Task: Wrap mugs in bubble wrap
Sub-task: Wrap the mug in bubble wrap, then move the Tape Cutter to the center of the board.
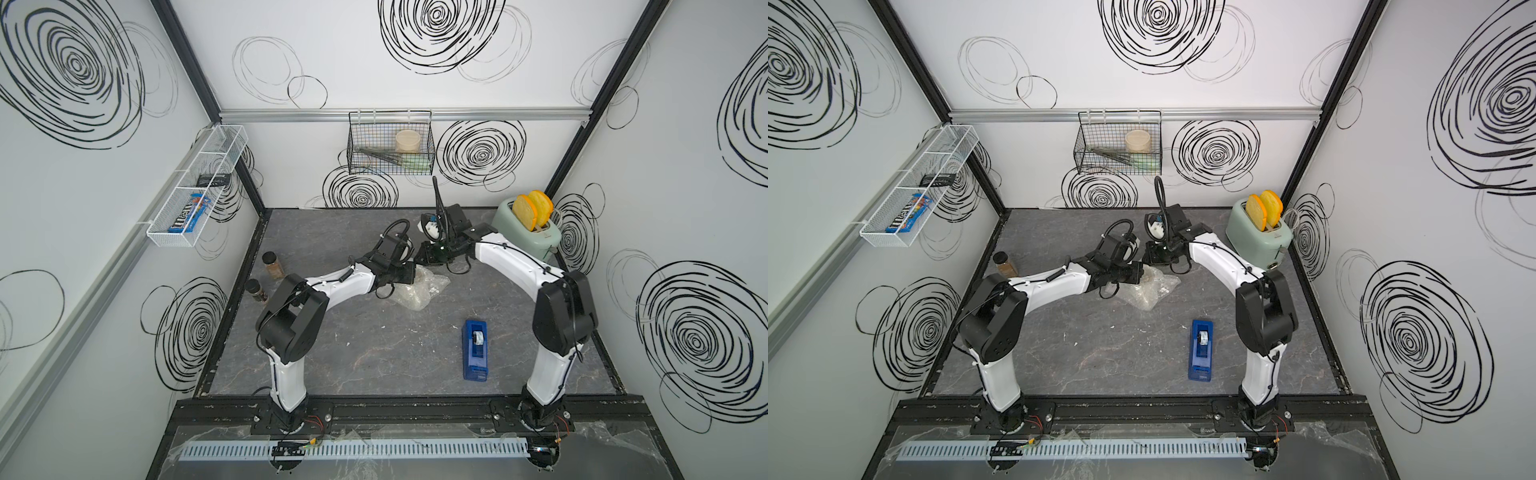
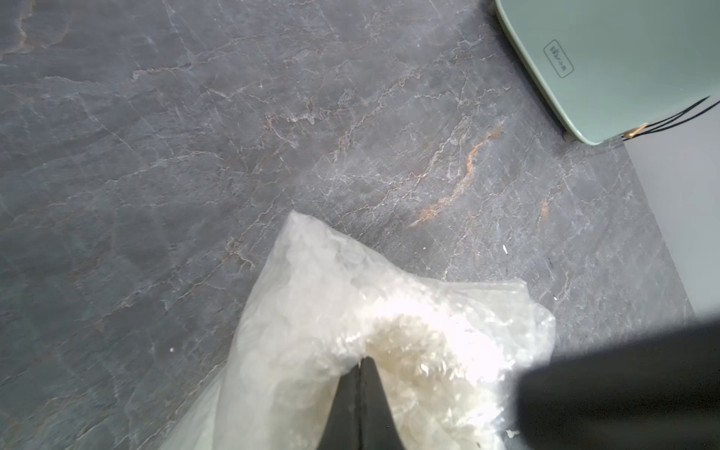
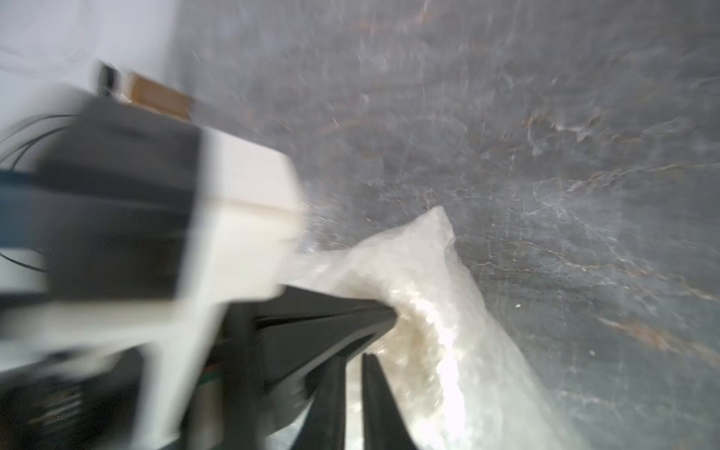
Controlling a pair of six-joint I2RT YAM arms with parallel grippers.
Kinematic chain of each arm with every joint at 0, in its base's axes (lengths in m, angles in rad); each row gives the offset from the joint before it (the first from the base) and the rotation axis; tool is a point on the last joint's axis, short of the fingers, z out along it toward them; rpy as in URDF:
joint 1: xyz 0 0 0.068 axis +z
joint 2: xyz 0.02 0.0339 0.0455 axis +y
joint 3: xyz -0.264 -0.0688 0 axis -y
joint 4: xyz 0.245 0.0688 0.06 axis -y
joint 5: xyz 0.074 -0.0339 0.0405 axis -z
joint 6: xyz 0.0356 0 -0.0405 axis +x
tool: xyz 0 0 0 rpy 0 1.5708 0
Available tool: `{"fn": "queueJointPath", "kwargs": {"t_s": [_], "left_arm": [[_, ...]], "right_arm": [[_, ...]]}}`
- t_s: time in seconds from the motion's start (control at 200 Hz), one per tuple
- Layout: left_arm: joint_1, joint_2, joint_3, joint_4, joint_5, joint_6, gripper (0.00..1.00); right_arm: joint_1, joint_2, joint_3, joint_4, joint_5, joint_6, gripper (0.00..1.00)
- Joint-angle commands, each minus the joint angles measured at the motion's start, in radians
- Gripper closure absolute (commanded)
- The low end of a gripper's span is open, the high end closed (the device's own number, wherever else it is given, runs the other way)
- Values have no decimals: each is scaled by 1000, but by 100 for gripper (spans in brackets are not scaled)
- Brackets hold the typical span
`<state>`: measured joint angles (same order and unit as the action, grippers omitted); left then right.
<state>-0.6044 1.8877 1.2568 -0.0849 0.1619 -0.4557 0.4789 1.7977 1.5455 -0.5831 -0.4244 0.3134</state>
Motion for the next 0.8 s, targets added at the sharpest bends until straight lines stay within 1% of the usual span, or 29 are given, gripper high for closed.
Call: {"fn": "queueJointPath", "kwargs": {"t_s": [0.0,0.035,0.1,0.16,0.27,0.31,0.33,0.35,0.41,0.5,0.575,0.646,0.796], "left_arm": [[-5,36,1,-15,-6,9,100],[-3,34,1,-18,-7,11,100],[-1,30,-2,-19,-9,12,100],[3,27,-4,-18,-5,14,100],[9,20,-15,-6,1,12,100],[11,20,-16,-4,4,11,100],[11,20,-17,-3,5,11,100],[11,21,-16,-2,7,11,100],[11,25,-13,0,12,9,100],[8,28,-10,1,14,6,100],[9,30,-6,0,14,6,100],[9,30,-6,1,11,8,100],[9,37,-11,3,12,8,100]], "right_arm": [[-15,-120,-62,-5,44,31,75],[-17,-164,-104,-7,80,39,68],[-14,-268,-197,-13,145,57,59],[-2,-379,-290,-14,215,76,44],[33,-573,-456,-44,355,111,21],[47,-635,-501,-72,400,136,6],[56,-665,-523,-88,425,152,0],[66,-690,-544,-104,449,170,2],[112,-758,-603,-148,523,231,3],[203,-808,-673,-202,599,341,3],[269,-829,-734,-213,615,423,3],[304,-840,-784,-213,630,480,3],[322,-840,-882,-175,637,555,3]]}}
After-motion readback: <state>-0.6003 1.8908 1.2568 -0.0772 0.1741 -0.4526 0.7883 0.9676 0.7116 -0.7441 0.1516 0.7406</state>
